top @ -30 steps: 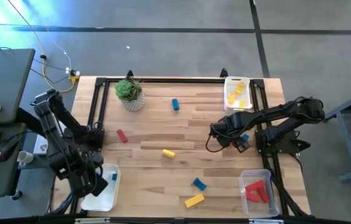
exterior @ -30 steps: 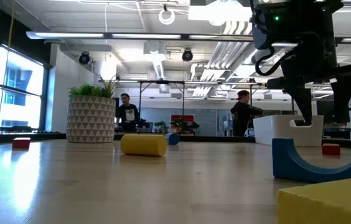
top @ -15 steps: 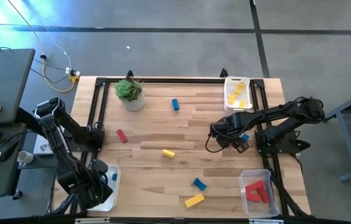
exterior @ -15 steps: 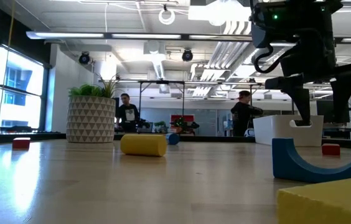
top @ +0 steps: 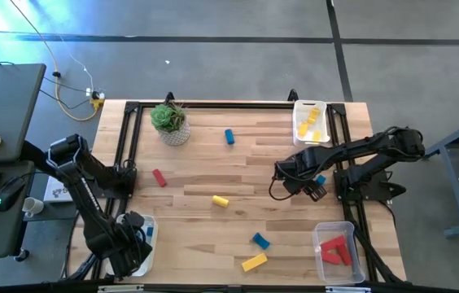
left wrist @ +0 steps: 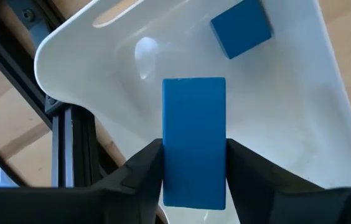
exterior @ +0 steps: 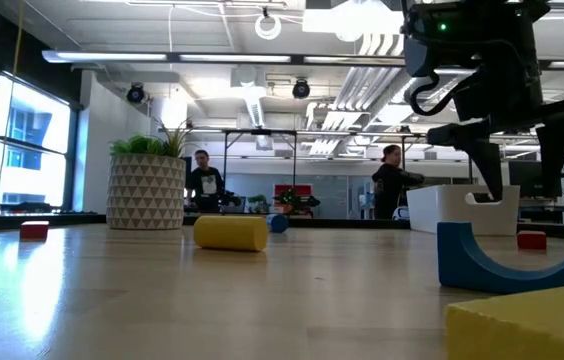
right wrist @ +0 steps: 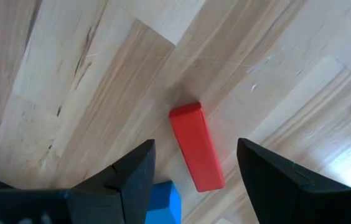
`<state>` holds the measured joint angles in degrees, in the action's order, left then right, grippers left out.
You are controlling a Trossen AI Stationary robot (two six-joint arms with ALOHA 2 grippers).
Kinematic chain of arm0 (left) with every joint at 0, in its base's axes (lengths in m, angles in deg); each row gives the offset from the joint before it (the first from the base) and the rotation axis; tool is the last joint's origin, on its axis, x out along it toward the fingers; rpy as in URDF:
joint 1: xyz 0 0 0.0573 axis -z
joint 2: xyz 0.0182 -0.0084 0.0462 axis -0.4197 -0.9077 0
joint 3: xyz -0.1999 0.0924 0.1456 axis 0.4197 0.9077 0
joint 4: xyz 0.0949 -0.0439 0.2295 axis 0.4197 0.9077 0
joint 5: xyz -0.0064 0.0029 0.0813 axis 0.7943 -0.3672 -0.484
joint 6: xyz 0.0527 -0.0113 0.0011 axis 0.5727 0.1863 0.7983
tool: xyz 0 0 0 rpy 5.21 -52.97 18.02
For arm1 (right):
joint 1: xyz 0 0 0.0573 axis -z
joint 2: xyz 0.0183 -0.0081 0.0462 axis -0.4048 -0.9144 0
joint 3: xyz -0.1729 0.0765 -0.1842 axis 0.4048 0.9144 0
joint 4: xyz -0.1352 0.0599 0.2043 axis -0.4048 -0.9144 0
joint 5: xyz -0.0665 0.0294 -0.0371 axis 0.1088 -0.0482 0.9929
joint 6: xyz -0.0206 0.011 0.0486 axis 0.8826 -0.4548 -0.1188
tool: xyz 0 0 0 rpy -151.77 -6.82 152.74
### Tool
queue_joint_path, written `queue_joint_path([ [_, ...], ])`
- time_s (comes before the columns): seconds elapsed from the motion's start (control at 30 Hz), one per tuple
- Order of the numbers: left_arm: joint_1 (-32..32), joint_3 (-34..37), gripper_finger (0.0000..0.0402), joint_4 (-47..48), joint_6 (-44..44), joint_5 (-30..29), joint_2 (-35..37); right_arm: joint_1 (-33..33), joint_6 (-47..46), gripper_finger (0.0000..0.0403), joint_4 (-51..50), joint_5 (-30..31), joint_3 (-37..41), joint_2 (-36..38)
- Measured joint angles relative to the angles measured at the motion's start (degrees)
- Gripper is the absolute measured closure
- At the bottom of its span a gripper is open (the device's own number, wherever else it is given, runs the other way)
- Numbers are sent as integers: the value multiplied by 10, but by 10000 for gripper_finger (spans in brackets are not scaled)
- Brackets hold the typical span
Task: Sort & place blocks by color
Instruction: Put the blue block into the bottom white bin, then put the red block into the transparent bin
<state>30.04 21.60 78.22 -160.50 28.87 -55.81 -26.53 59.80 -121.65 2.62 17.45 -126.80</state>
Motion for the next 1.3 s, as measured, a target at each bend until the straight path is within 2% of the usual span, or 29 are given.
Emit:
queue_joint_path([
  [0.17, -7, 0, 217, 0, 0, 1, 0, 0, 0, 190, 13, 1, 31, 0],
  [0.23, -13, 0, 208, -2, 2, 3, 0, 0, -1, 190, 20, 20, 49, 0],
  [0.3, -18, 0, 204, -2, 10, 9, 4, 0, -3, 190, 35, 38, 61, 0],
  [0.63, -39, 0, 202, -3, 33, 13, 69, 0, -4, 190, 96, 41, 93, 0],
  [0.83, -39, 0, 202, -2, 40, -42, 126, 0, -17, 207, 120, 35, 122, 0],
  [1.13, -54, 0, 202, 18, 75, -199, 198, 0, -90, 325, 117, 25, 137, 2],
  [1.3, -98, 0, 202, 42, 138, -258, 221, 0, -109, 330, 104, 31, 119, -1],
])
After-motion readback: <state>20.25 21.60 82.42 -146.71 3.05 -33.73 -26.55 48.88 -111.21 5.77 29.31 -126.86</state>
